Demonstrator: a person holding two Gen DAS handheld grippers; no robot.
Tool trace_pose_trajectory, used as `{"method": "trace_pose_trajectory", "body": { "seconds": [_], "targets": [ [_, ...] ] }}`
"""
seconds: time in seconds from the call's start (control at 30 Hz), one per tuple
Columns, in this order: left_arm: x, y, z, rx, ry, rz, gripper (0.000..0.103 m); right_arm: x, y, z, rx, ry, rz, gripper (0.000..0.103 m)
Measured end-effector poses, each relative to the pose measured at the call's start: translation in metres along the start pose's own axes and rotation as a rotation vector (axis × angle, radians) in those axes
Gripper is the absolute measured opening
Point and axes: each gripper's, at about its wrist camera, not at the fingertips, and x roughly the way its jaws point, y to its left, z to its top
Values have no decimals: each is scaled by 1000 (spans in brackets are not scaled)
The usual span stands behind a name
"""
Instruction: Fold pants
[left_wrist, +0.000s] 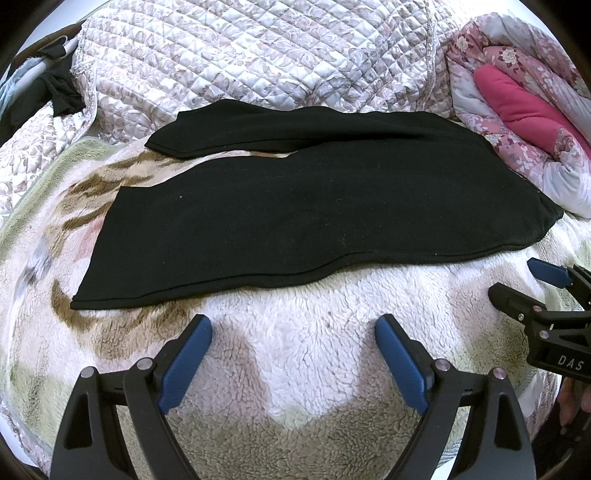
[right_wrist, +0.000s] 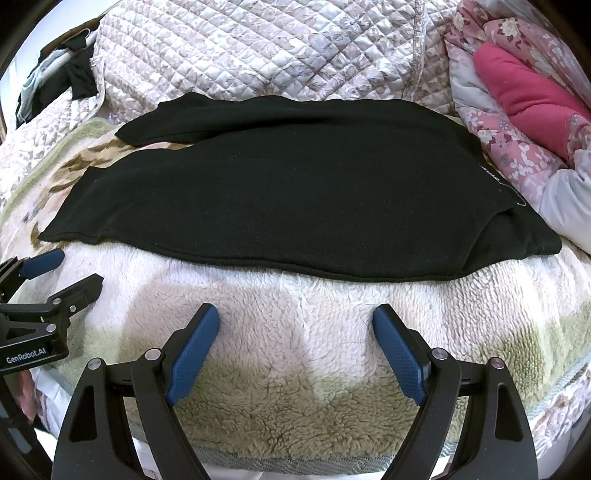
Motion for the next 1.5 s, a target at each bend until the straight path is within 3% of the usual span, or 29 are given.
{"method": "trace_pose_trajectory", "body": {
  "seconds": [0.3,0.57,0.83,0.97,1.27,1.43,1.5],
  "targets": [
    [0,0,1,7,0,-3,92,-6,-2,1,-8,2,23,86],
    [-8,9,7,-45,-25,-36,87,-23,-20,1,46,-68,26,85],
    [-11,54,6,-242,-39,-52,87,-38,-85,-3,300,-109,-1,83],
    [-3,76,5,-341,-24,-89,83,-35,-112,-2,434,-106,74,76],
    [15,104,11,-471,-51,-164,83,-14,-142,22,573,-124,132,76],
    [24,116,18,-515,-87,-166,81,-4,-161,30,675,-165,171,76],
    [27,118,21,-515,-96,-147,74,-2,-165,33,699,-173,169,68]
  ]
}}
